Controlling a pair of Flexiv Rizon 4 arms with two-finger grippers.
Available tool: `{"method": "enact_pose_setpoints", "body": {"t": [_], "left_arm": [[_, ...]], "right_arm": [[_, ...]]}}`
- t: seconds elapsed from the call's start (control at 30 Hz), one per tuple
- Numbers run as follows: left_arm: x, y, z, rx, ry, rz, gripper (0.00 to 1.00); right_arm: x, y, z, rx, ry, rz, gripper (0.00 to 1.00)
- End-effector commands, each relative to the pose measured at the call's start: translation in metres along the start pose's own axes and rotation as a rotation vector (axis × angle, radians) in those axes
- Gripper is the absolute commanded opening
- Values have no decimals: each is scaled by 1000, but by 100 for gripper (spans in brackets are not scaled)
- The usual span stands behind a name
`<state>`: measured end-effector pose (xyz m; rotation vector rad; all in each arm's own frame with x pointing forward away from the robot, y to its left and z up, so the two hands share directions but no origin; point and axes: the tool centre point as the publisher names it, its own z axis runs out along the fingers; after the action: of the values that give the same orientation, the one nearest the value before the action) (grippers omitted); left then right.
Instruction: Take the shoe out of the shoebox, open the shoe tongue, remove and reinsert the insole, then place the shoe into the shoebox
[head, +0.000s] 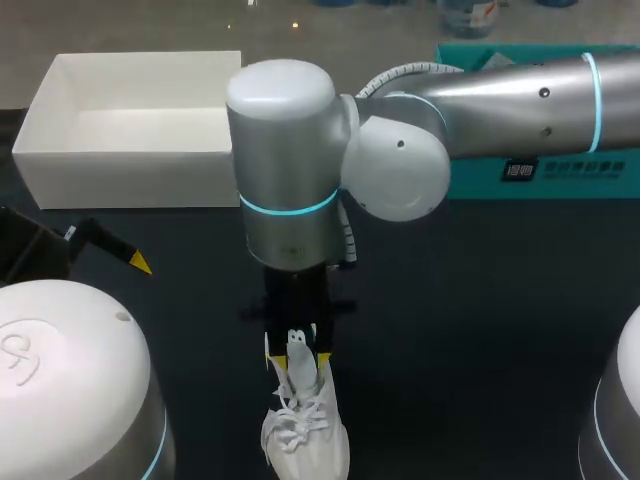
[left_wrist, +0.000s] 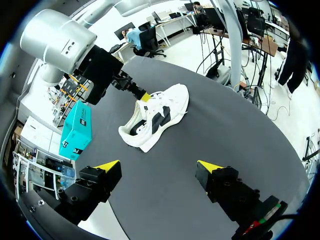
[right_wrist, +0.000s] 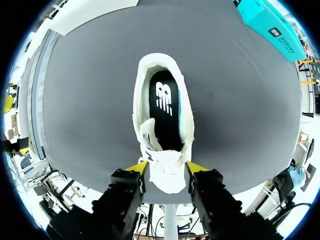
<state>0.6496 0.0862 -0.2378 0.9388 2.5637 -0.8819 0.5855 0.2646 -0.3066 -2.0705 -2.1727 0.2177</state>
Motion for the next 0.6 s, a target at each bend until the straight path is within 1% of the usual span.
{"method": "enact_pose_setpoints", "body": {"t": [0.03, 0.27, 0.37, 0.47, 0.53, 0.6], "left_arm": [[0, 0, 0, -1, 3, 0, 100], [0, 0, 0, -1, 3, 0, 100], [0, 0, 0, -1, 3, 0, 100], [0, 0, 0, -1, 3, 0, 100], [0, 0, 0, -1, 3, 0, 100], [0, 0, 0, -1, 3, 0, 100]], "right_arm": [[-8, 3, 14, 3, 59, 4, 0], [-5, 26, 18, 2, 64, -11, 0], [-2, 28, 7, -25, 55, -21, 0], [-3, 28, -6, -52, 43, -50, 0], [-3, 29, -17, -76, 27, -104, 0], [-3, 33, -27, -105, -2, -220, 0]]}}
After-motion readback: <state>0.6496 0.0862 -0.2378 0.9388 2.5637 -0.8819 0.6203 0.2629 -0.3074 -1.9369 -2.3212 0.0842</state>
